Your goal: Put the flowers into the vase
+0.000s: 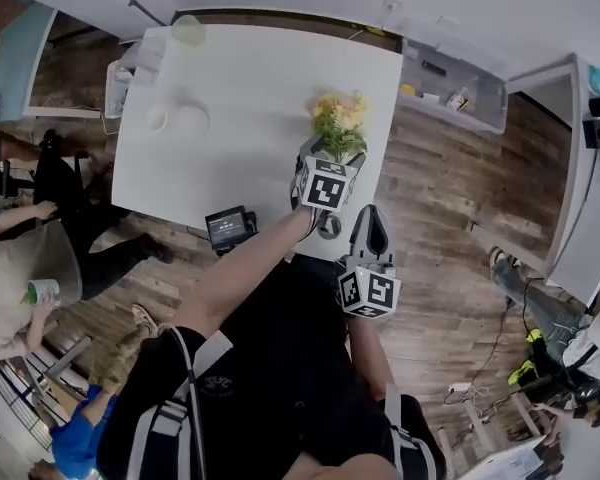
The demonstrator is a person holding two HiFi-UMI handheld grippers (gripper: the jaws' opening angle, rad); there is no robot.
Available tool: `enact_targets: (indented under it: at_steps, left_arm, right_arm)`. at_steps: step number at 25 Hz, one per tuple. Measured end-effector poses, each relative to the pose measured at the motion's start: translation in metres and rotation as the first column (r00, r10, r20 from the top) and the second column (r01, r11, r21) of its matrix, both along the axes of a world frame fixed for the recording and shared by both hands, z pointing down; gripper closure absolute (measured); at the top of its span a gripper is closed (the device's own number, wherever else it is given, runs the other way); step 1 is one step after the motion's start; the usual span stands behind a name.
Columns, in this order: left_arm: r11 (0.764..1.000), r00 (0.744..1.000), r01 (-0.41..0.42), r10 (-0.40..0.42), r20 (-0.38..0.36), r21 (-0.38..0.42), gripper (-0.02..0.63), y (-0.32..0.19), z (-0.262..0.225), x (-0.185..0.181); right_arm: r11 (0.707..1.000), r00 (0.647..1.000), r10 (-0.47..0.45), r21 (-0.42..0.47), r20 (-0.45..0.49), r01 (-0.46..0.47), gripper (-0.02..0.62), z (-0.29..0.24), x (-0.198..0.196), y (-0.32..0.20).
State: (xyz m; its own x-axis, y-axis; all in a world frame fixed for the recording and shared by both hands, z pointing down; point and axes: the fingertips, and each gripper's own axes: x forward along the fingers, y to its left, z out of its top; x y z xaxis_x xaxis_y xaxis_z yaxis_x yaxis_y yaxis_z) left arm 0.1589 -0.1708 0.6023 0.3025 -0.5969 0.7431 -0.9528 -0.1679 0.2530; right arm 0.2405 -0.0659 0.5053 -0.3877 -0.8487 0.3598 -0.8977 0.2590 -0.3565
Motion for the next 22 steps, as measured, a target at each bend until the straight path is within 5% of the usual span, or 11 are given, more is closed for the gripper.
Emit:
enact_targets:
  at_steps: [7, 22]
  left_arm:
    - [0.977, 0.984, 0.176, -0.172, 0.035, -0.123, 0.202, -0.017, 0.027, -0.028]
    - [0.969, 0.993, 0.093, -0.073, 0.096, -0.227, 0.204, -0.031, 0.058, -0.015]
  right_arm:
    - [1.0, 1.0, -0.011, -0.01, 0.004, 0.011, 0.58, 0.003, -0.002, -0.006]
    - [1.0, 1.0, -0.006, -0.029, 0.014, 0.006, 0.58, 0.01, 0.007, -0.018]
